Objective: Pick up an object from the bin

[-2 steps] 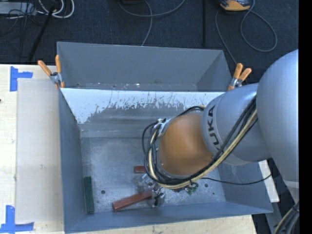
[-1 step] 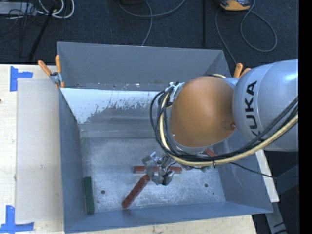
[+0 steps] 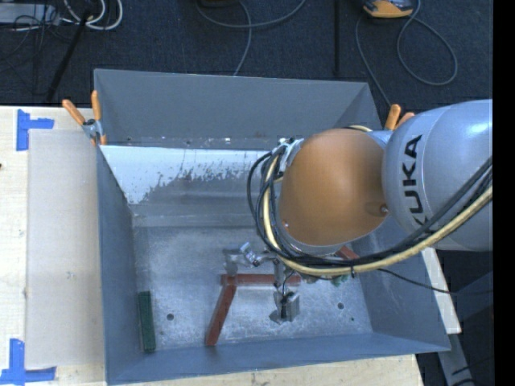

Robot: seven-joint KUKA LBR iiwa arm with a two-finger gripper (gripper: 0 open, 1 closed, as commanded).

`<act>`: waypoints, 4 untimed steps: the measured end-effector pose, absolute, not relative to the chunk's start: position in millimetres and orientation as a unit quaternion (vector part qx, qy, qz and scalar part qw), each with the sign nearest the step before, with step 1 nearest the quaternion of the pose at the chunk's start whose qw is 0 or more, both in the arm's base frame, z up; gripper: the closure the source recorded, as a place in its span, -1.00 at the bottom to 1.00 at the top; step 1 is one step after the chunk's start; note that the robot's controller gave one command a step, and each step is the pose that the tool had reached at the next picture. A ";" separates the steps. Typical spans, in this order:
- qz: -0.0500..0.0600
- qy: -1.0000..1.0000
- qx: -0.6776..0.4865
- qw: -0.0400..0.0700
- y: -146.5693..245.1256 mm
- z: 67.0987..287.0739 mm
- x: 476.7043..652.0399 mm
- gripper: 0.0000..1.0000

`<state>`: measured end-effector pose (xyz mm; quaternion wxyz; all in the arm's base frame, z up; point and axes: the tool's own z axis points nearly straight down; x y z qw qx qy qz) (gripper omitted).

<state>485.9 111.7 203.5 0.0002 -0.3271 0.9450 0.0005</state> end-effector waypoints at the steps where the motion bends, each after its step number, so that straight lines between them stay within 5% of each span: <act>1: 0.000 0.944 -0.330 -0.001 84.9 69.7 491.4 -1.00; 2: 0.000 0.944 -0.330 0.002 85.7 73.0 493.0 1.00; 3: 0.000 0.937 -0.350 0.004 124.7 196.6 498.3 1.00; 4: 0.000 0.938 -0.346 0.004 124.2 260.7 515.9 1.00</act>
Offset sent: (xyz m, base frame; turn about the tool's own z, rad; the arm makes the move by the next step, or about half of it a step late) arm 0.0062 -0.0268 -0.1303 -0.0095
